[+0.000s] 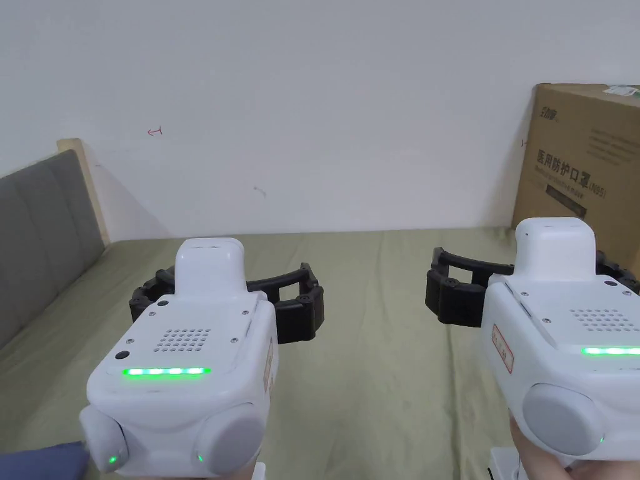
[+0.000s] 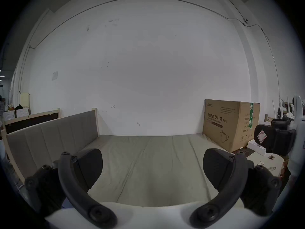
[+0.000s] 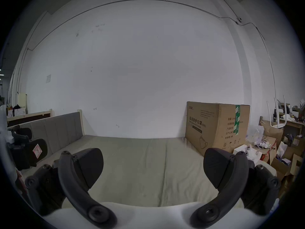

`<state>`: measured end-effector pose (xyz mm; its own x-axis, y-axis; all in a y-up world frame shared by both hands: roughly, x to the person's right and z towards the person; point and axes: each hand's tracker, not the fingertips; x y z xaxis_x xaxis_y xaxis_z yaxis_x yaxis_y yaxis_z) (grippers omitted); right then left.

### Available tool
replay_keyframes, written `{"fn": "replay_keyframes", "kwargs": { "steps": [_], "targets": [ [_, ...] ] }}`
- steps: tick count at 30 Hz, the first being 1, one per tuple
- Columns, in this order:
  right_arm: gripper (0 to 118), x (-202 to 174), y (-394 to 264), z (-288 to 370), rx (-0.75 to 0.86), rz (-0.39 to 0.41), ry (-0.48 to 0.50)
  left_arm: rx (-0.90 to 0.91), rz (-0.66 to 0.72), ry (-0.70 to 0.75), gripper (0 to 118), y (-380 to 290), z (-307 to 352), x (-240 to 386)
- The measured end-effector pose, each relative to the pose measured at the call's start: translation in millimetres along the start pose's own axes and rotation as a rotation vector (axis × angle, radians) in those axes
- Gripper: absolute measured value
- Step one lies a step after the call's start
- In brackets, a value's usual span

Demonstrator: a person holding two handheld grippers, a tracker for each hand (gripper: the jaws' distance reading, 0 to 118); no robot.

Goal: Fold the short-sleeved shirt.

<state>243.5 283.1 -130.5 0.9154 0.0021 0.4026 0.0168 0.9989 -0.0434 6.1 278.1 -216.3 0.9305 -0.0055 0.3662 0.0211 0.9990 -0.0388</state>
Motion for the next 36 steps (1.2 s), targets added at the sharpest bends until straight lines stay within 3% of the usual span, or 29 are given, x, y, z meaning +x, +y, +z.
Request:
{"fn": "replay_keyframes", "kwargs": {
  "steps": [17, 36],
  "targets": [
    [118, -1, -3, -7, -0.039, -0.016, 0.003, -0.020, -0.026, 0.023, 118, -4, -6, -6],
    [118, 2, -5, -17, -0.077, -0.040, -0.014, -0.025, 0.064, 0.025, 118, 2, -12, -17]
  ]
}}
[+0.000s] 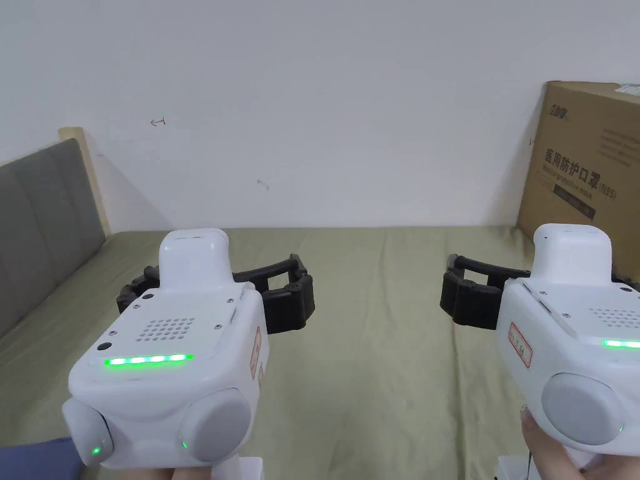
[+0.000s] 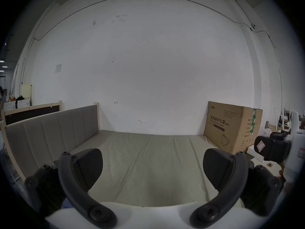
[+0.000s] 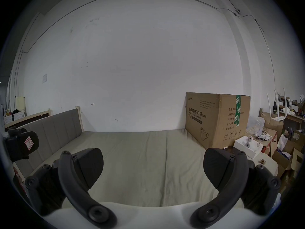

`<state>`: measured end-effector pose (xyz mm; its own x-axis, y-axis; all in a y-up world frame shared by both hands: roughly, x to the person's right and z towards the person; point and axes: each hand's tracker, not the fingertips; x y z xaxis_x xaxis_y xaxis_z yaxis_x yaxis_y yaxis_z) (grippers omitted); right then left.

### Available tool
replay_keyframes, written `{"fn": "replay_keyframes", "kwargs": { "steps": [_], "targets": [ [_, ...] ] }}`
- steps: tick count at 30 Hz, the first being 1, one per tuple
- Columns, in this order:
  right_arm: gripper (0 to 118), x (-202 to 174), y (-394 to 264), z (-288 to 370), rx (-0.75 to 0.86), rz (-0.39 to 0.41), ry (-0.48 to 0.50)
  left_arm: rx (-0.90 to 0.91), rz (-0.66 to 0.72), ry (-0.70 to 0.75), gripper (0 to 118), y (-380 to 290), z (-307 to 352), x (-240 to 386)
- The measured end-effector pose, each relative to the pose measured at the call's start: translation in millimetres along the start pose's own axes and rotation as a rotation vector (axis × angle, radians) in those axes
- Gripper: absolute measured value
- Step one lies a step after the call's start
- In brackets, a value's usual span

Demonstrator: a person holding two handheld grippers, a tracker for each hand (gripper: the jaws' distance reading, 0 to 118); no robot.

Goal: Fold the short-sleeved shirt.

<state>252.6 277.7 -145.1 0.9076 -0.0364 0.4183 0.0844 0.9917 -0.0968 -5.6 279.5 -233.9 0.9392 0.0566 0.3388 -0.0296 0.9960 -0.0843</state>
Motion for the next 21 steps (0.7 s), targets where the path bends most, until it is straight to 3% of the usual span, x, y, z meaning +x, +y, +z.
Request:
{"fn": "replay_keyframes", "kwargs": {
  "steps": [21],
  "targets": [
    [118, -11, -6, -2, -0.020, 0.022, 0.020, -0.044, -0.015, 0.020, 118, -4, -5, 2]
  ]
}}
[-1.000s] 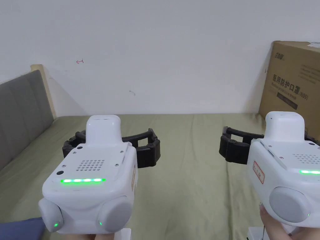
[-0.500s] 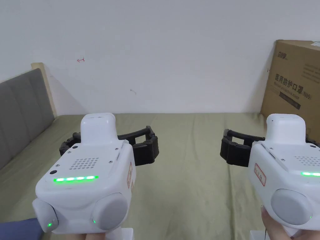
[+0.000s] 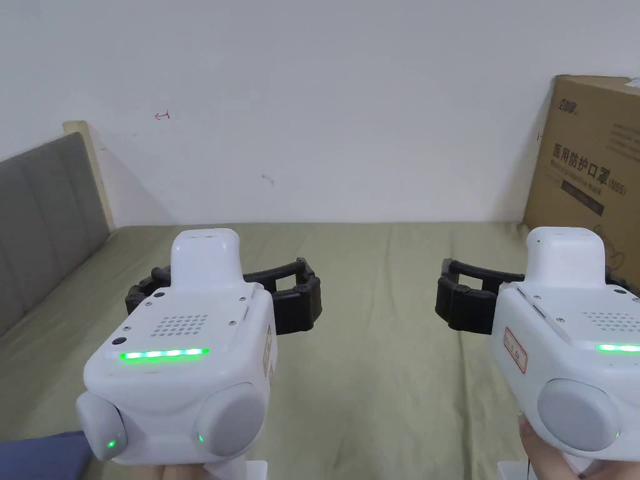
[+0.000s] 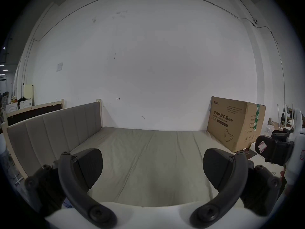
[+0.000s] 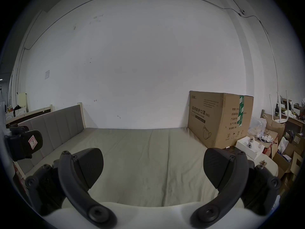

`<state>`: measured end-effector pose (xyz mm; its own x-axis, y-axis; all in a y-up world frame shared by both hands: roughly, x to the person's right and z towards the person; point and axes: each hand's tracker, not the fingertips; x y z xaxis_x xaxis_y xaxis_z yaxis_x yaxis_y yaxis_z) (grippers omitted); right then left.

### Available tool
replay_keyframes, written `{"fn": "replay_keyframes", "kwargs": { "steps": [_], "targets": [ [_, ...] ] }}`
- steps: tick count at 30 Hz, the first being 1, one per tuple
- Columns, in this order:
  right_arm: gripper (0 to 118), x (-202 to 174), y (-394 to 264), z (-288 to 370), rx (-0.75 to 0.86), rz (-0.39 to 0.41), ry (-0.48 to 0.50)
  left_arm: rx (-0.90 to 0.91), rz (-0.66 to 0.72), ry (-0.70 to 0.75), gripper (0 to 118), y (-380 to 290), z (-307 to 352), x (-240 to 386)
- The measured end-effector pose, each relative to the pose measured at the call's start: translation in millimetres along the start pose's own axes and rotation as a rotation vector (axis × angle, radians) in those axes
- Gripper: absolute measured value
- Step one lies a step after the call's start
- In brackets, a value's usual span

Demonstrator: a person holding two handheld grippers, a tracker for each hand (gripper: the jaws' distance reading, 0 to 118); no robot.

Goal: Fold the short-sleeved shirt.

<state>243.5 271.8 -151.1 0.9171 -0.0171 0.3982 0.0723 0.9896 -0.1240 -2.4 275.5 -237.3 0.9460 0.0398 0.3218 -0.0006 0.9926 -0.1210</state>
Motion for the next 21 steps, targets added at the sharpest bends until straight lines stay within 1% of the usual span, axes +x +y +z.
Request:
{"fn": "replay_keyframes", "kwargs": {
  "steps": [8, 16, 21],
  "targets": [
    [118, 1.3, -0.9, 0.5, -0.010, -0.018, -0.009, -0.010, -0.002, -0.004, 118, -0.5, 1.1, 1.7],
    [118, 0.7, 1.4, 4.2, -0.006, -0.021, -0.012, -0.013, 0.036, -0.019, 118, 1.0, 3.8, -0.7],
    [118, -0.7, 2.1, 6.9, -0.004, -0.013, -0.011, -0.006, 0.026, -0.026, 118, 1.7, 7.7, -0.8]
  ]
}}
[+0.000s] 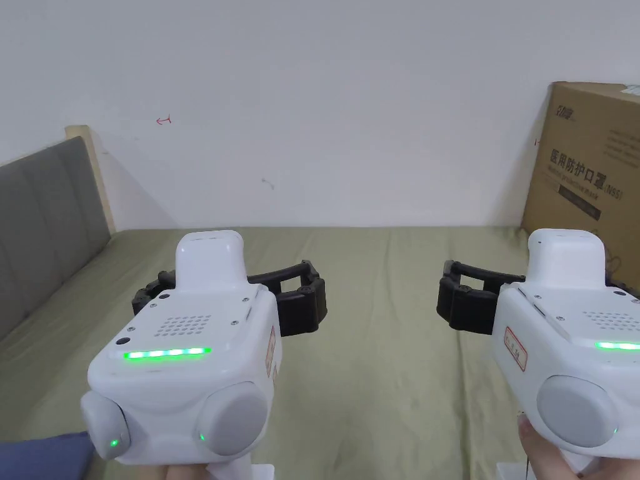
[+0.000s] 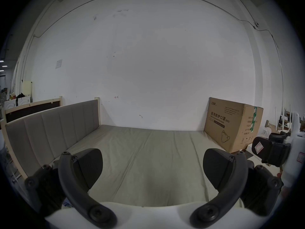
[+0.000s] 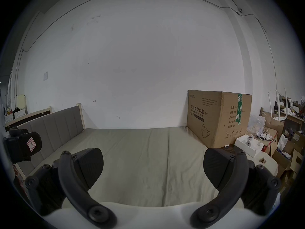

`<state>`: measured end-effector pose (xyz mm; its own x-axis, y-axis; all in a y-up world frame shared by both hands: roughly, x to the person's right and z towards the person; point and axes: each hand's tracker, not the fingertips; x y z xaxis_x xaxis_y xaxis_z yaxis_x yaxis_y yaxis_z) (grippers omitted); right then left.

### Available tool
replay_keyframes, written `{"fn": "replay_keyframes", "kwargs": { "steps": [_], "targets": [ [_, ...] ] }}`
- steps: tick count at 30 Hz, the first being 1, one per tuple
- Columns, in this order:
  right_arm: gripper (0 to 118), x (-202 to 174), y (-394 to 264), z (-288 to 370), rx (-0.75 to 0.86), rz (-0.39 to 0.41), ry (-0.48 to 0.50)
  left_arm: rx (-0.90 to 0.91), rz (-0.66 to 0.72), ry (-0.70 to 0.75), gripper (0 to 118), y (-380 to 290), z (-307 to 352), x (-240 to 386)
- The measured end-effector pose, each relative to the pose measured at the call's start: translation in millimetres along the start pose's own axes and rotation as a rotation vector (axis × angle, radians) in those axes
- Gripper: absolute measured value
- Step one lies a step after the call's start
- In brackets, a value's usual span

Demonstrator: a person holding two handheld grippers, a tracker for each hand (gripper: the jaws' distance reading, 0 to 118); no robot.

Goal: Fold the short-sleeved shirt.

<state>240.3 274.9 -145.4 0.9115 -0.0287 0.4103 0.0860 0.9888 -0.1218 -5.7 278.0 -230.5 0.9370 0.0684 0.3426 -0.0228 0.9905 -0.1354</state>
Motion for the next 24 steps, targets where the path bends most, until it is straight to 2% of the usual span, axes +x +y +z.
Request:
{"fn": "replay_keyframes", "kwargs": {
  "steps": [5, 9, 24],
  "targets": [
    [118, -1, 0, 1, 0.001, 0.001, 0.000, 0.010, -0.045, 0.069, 118, 3, 1, 6],
    [118, -3, 0, 3, 0.002, -0.003, 0.005, 0.021, -0.011, 0.009, 118, 4, 5, 1],
    [118, -11, 2, 8, 0.004, 0.000, 0.006, -0.002, -0.036, 0.036, 118, 3, 8, -6]
  ]
}}
